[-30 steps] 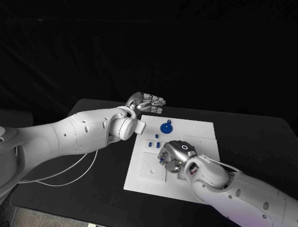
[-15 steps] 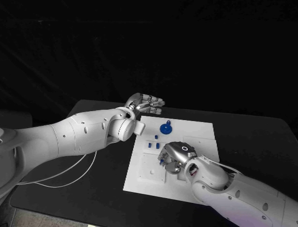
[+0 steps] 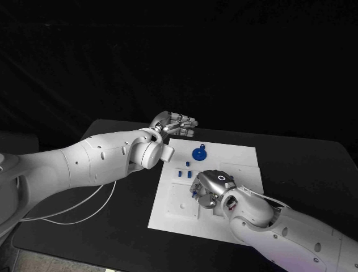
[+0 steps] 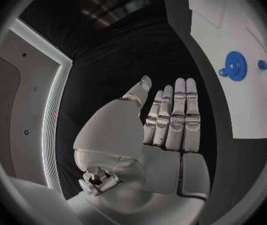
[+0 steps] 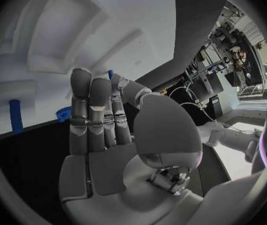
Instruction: Assemble the parts on the task board
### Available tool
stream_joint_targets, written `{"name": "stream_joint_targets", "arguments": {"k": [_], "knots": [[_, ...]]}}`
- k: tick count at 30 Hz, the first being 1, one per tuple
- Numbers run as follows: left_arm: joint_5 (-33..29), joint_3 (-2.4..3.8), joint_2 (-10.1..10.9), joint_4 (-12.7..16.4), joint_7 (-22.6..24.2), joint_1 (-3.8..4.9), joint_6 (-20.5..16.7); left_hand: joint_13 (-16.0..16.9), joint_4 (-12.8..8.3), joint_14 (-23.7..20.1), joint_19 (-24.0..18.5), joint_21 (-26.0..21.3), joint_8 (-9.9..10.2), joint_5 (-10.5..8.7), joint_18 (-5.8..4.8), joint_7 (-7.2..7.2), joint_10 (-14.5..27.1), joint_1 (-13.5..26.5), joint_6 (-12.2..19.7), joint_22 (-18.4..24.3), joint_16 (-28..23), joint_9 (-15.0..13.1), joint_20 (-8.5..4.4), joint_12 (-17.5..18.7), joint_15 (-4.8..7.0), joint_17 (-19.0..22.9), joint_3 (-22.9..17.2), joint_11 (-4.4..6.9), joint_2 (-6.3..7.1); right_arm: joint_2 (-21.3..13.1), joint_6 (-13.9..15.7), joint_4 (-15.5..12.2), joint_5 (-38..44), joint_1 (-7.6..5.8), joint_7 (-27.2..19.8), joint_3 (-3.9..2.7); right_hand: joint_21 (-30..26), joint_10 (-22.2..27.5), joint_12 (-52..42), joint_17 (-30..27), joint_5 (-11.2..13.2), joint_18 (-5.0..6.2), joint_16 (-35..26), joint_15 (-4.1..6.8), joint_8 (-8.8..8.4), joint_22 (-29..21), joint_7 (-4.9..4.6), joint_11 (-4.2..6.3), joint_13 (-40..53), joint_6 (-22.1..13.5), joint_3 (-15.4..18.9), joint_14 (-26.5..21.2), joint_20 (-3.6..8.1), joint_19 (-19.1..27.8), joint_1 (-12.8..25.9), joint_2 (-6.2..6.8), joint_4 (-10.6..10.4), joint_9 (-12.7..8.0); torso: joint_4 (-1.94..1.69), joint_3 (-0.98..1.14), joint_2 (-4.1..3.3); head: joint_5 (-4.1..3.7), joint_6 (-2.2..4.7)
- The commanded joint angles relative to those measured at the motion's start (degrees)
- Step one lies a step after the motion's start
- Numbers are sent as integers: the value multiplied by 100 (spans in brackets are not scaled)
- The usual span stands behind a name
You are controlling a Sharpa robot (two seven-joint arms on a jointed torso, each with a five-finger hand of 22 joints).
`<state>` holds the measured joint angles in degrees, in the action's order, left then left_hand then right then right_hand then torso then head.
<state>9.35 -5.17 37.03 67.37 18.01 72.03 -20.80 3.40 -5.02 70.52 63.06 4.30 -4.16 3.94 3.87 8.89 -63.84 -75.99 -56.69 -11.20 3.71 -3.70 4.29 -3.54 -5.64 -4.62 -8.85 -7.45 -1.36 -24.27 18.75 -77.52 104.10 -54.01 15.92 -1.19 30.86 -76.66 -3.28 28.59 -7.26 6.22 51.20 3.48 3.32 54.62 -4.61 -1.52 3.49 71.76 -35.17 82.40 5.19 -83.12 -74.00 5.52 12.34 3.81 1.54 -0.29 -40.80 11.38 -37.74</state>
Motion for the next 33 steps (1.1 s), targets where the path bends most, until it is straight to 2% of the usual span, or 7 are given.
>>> {"name": "stream_joint_targets", "arguments": {"k": [1, 6, 15, 23, 27, 30, 33], "knots": [[26, 6, -3, 19, 35, 12, 73, 4, -5, -28, 15, 28, -18, -14, -15, -13, 46, -7, 43, 6, -14, -9, 34, 3, -1, -5, 25, -1, -38, 16, -112, 21, 116, 15, 33, 5, -16, -34, -14, -6, -9, 132, -14, 32, 32, 5, -2, -9, 9, 44, -40, 7, -12, -34, -9, -25, 2, 7, -2, 0, -2, 4, -5], [27, 6, -1, 20, 32, 12, 72, 4, -5, -28, 15, 28, -18, -14, -15, -13, 46, -7, 43, 6, -14, -9, 34, 3, -1, -5, 25, -1, -38, 42, -156, 63, 154, 23, 62, 20, -55, -36, -14, -4, -21, 133, -13, 31, 31, 47, -1, -8, 9, 47, -40, 7, -12, -46, -7, -24, 4, 6, 4, -3, 1, 7, -12], [29, 6, 1, 23, 29, 12, 76, 4, -5, -28, 15, 28, -18, -14, -15, -13, 46, -7, 43, 6, -14, -9, 34, 3, -1, -5, 25, -1, -38, 74, -245, 89, 220, 26, 118, 99, -102, -31, -14, -6, -17, 133, -19, 31, 32, 72, -2, -10, 9, 47, -39, 7, -13, -48, -10, -23, 4, 7, 3, 0, 2, 10, -16], [36, 6, 2, 23, 23, 12, 83, 4, -5, -28, 15, 28, -18, -14, -15, -13, 46, -7, 43, 6, -14, -9, 34, 3, -1, -5, 25, -1, -38, 101, -216, 79, 183, 27, 68, 133, -191, 3, -14, -22, -51, 129, -59, 24, 30, 125, -13, -20, 8, 14, -12, 1, -21, -51, -7, -10, -5, 4, 9, -2, 2, 10, -23], [96, 6, 0, 24, 21, 12, 78, 5, 7, -33, 25, 46, -19, -15, -15, -10, 49, -9, 50, 100, -14, -9, 36, 1, -4, -6, 39, -2, -42, 101, -222, 53, 119, 27, 16, 147, -259, 91, -12, -27, -250, 128, -75, 13, 30, 126, -32, -33, 6, -61, 302, 11, -31, -87, -9, 8, -46, 3, 5, 0, 1, 10, -33], [120, 6, 1, 24, 17, 12, 74, 5, 7, -33, 25, 46, -19, -15, -15, -10, 49, -9, 50, 100, -14, -9, 36, 1, -4, -6, 39, -2, -42, 99, -216, 43, 86, 26, -6, 155, -304, 110, -12, -26, -287, 127, -77, 9, 30, 121, -35, -35, 5, -77, 425, 11, -35, -109, -20, -5, -52, 3, 10, 0, 3, 8, -38], [139, 7, 3, 25, 12, 13, 73, 5, 7, -33, 25, 46, -19, -15, -15, -10, 49, -9, 50, 100, -14, -9, 36, 1, -4, -6, 39, -2, -42, 91, -168, 39, 36, 26, -27, 165, -372, 279, -10, -29, -399, 130, -82, -18, 27, 99, -62, -78, 1, -219, 686, 15, -56, -141, 35, 18, -106, -3, 12, 1, 0, 5, -39]]}}
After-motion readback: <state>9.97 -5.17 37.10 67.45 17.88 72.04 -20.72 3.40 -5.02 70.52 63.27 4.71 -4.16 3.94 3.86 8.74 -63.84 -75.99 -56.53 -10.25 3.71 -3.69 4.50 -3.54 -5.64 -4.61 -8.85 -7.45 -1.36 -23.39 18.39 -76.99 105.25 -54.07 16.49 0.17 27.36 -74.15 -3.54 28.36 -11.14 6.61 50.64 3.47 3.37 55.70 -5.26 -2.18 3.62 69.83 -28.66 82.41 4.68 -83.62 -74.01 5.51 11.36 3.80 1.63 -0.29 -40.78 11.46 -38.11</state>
